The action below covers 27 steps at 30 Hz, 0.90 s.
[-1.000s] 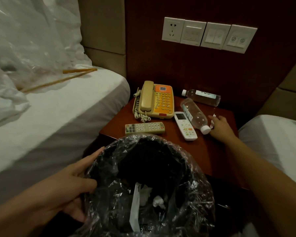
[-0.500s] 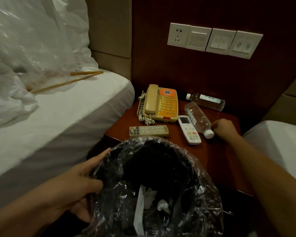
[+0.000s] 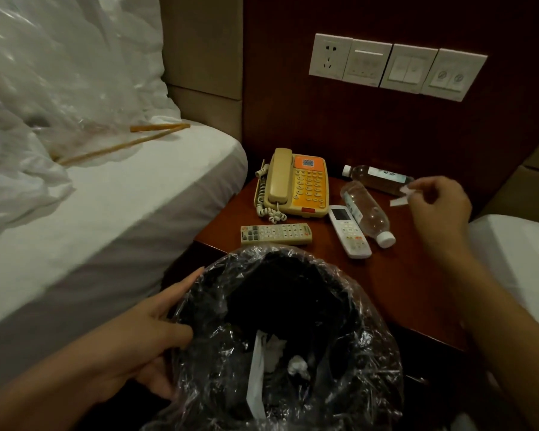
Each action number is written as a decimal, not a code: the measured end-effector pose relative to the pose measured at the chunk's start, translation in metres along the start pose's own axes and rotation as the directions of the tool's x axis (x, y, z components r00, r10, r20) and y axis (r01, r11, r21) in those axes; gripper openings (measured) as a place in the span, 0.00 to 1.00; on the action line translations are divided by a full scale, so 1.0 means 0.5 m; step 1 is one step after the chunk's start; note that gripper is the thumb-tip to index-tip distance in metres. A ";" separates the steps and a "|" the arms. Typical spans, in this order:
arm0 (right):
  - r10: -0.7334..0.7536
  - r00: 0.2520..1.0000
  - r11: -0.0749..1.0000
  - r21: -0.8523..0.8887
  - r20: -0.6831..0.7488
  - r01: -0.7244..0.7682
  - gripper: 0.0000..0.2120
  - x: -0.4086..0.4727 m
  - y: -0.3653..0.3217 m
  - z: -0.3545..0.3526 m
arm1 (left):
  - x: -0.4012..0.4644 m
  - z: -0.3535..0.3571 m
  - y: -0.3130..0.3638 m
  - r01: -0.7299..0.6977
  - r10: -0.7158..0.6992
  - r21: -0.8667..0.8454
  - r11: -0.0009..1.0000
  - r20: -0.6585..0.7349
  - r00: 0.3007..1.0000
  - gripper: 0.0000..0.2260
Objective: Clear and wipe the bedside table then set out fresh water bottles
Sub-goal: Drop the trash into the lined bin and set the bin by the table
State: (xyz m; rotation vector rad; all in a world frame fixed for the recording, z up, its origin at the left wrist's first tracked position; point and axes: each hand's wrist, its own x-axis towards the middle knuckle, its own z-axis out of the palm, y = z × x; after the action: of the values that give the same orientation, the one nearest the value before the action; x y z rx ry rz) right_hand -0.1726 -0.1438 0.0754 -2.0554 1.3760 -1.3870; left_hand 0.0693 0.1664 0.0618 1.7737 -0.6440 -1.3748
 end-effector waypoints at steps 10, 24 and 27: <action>-0.383 0.291 0.897 0.277 0.877 0.346 0.14 -0.244 -0.159 0.064 | 0.000 -0.010 -0.008 0.023 -0.024 -0.019 1.000 -0.016 1.000 0.38; -0.419 0.598 0.907 0.341 0.684 0.246 0.24 -0.307 -0.112 0.129 | -0.048 -0.051 -0.145 0.041 -0.079 -0.198 0.979 -0.190 0.979 0.40; -0.189 0.490 0.932 0.312 0.851 -0.183 0.33 -0.381 -0.096 0.158 | -0.072 -0.036 -0.218 0.019 -0.087 -0.235 0.972 -0.281 0.956 0.42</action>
State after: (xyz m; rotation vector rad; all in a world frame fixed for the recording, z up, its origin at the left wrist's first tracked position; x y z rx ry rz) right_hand -0.0942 0.0195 -0.0342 -1.9839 0.5737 -0.3251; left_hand 0.0687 0.2609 -0.0060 1.7669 -0.2679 -1.1408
